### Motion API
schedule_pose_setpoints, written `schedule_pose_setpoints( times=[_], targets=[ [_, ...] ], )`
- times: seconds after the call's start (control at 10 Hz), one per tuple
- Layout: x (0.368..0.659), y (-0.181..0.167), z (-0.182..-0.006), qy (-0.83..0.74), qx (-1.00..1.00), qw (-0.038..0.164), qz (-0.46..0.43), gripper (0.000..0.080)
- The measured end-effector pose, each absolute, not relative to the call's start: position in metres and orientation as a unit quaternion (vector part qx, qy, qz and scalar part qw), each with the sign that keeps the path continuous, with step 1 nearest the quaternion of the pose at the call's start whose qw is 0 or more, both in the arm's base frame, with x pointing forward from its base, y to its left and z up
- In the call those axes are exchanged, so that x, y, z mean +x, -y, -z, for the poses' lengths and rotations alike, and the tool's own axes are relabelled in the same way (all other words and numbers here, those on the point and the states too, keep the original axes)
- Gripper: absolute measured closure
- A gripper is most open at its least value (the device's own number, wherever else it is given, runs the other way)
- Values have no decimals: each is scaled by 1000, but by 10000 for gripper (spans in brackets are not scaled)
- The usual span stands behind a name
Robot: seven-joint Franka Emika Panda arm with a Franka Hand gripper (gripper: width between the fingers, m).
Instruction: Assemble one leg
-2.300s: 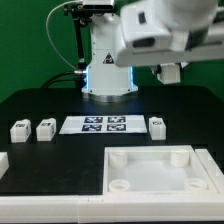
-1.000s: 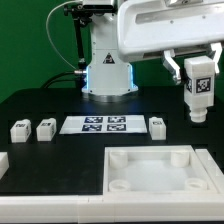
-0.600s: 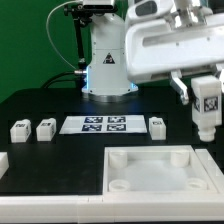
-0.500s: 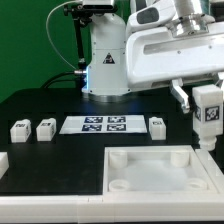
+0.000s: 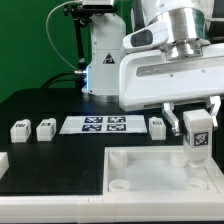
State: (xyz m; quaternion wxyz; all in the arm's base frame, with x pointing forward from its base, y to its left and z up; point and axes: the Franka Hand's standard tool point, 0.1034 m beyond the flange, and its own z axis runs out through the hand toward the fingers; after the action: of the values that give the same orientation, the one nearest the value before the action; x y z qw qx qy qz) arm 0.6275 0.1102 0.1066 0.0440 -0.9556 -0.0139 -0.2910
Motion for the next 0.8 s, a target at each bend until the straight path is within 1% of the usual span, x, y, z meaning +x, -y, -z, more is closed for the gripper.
schedule_pose_setpoints(
  times=[0.2,0.3,0.5,0.8],
  targets=[
    [633,-110,-105,13,-955,44,293,508],
    [637,-108,-100,12,-955,43,292,508],
    [635,-108,-88,13,-955,42,293,508],
    [636,-108,-88,15,-953,40,300,508]
  ],
)
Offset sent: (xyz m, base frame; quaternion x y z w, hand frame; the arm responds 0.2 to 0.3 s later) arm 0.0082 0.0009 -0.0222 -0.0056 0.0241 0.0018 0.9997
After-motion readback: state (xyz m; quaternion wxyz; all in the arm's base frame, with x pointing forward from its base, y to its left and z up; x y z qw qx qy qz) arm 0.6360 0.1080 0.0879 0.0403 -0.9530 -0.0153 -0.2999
